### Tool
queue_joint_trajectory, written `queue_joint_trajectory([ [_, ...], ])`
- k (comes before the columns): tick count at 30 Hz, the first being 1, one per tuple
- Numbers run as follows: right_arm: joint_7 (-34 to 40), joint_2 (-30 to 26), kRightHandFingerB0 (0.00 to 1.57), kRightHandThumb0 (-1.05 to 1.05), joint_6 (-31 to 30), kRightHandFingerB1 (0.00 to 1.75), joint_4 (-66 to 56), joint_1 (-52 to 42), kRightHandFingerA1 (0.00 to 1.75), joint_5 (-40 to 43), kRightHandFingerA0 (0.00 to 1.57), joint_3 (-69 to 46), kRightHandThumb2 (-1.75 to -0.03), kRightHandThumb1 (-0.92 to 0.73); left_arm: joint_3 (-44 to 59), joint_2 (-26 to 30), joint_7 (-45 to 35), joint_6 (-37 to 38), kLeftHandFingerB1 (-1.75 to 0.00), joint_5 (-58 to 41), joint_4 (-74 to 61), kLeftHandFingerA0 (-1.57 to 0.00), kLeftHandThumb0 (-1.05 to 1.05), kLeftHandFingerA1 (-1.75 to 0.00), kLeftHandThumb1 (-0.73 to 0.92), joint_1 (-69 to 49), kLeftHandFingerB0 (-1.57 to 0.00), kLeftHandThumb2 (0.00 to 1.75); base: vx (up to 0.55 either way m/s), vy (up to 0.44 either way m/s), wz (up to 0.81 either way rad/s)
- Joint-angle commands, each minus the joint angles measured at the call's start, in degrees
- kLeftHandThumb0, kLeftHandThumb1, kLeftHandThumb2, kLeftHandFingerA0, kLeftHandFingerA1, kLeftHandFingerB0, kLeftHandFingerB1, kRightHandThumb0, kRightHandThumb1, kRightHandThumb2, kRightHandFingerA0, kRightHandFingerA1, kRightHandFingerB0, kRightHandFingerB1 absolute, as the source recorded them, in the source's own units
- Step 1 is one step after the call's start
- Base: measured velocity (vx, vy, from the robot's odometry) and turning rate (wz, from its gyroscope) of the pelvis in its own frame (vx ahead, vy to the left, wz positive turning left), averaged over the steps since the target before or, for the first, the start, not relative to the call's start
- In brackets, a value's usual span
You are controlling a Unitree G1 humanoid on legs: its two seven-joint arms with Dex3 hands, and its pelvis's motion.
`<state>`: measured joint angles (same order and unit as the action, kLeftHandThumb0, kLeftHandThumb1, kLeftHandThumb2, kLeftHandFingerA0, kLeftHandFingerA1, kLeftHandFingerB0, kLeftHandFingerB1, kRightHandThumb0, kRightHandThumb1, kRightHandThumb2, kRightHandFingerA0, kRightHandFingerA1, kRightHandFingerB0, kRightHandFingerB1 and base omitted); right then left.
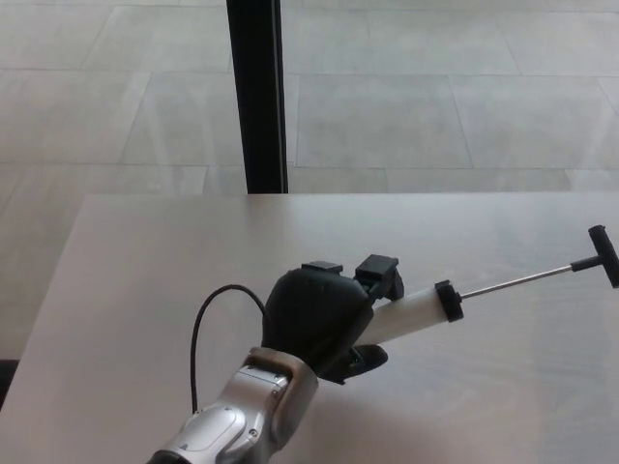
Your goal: The robot uses its left hand to lift the air pump kept on the middle of the desk and use the right hand to compress the handle
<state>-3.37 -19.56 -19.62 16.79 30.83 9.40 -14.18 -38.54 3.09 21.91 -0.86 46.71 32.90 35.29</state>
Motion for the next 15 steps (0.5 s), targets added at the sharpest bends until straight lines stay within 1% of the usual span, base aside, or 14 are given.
queue_joint_trajectory([
  [1, -2.69, 1.12, 0.0, -0.96, -5.35, 0.0, -6.05, -1.69, 0.0, 3.07, 0.0, 0.31, -1.01, -0.92, 0.61, 2.58, 0.51, 2.08, -1.35, 1.61, -0.92, -0.86, -0.06, -1.69, 0.64, 1.43, -0.7, 0.77, 0.0, 0.0, 0.0],
  [2, -2.7, 1.22, 0.0, -0.96, -5.59, 0.0, -6.13, -1.61, 0.0, 3.1, 0.0, 0.29, -1.01, -0.92, 0.63, 2.62, 0.59, 2.12, -1.35, 1.54, -0.75, -0.86, -0.06, -1.69, 0.64, 1.51, -0.7, 0.77, 0.0, 0.0, 0.0],
  [3, -2.25, 2.22, 0.0, -0.96, -7.33, 0.0, -9.89, -2.5, 0.0, 3.89, 0.0, 0.41, -1.0, -0.92, 1.55, 3.45, -1.33, 2.13, -1.33, 0.44, -1.33, -0.84, -0.08, -1.68, 0.64, 1.76, -0.68, 0.68, 0.0, 0.0, 0.0],
  [4, -2.21, 2.41, 0.0, -0.96, -7.75, 0.0, -10.51, -2.67, 0.0, 3.95, 0.0, 0.37, -1.0, -0.92, 1.68, 3.55, -1.58, 2.18, -1.33, 0.35, -1.39, -0.84, -0.08, -1.68, 0.64, 1.75, -0.68, 0.68, 0.0, 0.0, 0.0],
  [6, -2.11, 2.77, 0.0, -0.94, -9.27, 0.0, -12.32, -3.23, 0.0, 4.25, 0.0, 0.25, -1.02, -0.92, 1.84, 3.92, -0.94, 2.81, -1.37, 0.76, -0.75, -0.77, -0.1, -1.71, 0.65, 2.2, -0.7, 0.71, 0.0, 0.0, 0.0],
  [7, -2.0, 2.99, 0.0, -0.92, -9.96, 0.0, -13.08, -3.44, 0.0, 4.35, 0.0, 0.25, -0.97, -0.91, 2.03, 4.02, -0.95, 2.9, -1.4, 0.8, -0.67, -0.8, -0.12, -1.75, 0.64, 2.25, -0.7, 0.74, 0.0, 0.0, 0.0],
  [8, -2.0, 3.27, 0.0, -0.94, -10.7, 0.0, -14.03, -3.78, 0.0, 4.54, 0.0, 0.36, -1.0, -0.92, 2.31, 4.34, -1.55, 2.64, -1.23, 0.67, -1.0, -0.91, -0.11, -1.67, 0.68, 2.27, -0.71, 0.71, 0.0, 0.0, 0.0],
  [9, -2.14, 3.5, 0.0, -0.94, -11.29, 0.0, -14.74, -4.06, 0.0, 4.79, 0.0, 0.32, -1.0, -0.92, 2.48, 4.76, -2.27, 2.59, -1.23, 0.66, -1.32, -0.91, -0.11, -1.67, 0.68, 2.43, -0.71, 0.71, 0.0, 0.0, 0.0],
  [10, -2.44, 3.25, 0.0, -0.96, -12.29, 0.0, -15.38, -4.01, 0.0, 4.48, 0.0, 0.92, -1.03, -0.92, 2.95, 4.98, -1.69, 3.61, -1.25, 0.13, -0.68, -0.84, -0.16, -1.62, 0.7, 2.55, -0.73, 0.75, 0.0, 0.0, 0.0],
  [11, -2.7, 2.99, 0.0, -0.96, -12.53, 0.0, -15.96, -4.19, 0.0, 4.23, 0.0, 1.28, -1.03, -0.92, 3.02, 5.18, -2.02, 3.81, -1.25, 0.13, -0.75, -0.84, -0.16, -1.62, 0.7, 2.62, -0.73, 0.75, 0.0, 0.0, 0.0],
  [12, -3.19, 2.73, 0.0, -0.94, -12.17, 0.0, -16.27, -4.33, 0.0, 4.14, 0.0, 1.56, -0.99, -0.91, 2.79, 5.47, -1.9, 3.79, -1.23, 0.69, -0.66, -0.81, -0.19, -1.57, 0.72, 2.8, -0.76, 0.76, 0.0, 0.0, 0.0],
  [13, -3.39, 2.39, 0.0, -0.98, -12.82, 0.0, -16.68, -4.18, 0.0, 4.13, 0.0, 1.75, -1.02, -0.92, 3.09, 5.37, -1.33, 4.55, -1.25, 0.19, -0.46, -0.82, -0.18, -1.6, 0.72, 2.59, -0.75, 0.76, 0.0, 0.0, 0.0],
  [14, -3.31, 2.28, 0.0, -0.96, -13.22, 0.0, -16.77, -3.92, 0.0, 4.1, 0.0, 1.78, -1.01, -0.92, 3.05, 5.36, -1.46, 4.58, -1.21, 0.22, -0.45, -0.83, -0.19, -1.59, 0.7, 2.55, -0.76, 0.78, 0.0, 0.0, 0.0],
  [15, -3.15, 2.36, 0.0, -0.95, -13.45, 0.0, -16.77, -3.53, 0.0, 4.23, 0.0, 1.63, -1.0, -0.92, 2.9, 5.37, -1.67, 4.42, -1.23, 0.49, -0.52, -0.88, -0.16, -1.64, 0.69, 2.45, -0.74, 0.78, 0.0, 0.0, 0.0],
])
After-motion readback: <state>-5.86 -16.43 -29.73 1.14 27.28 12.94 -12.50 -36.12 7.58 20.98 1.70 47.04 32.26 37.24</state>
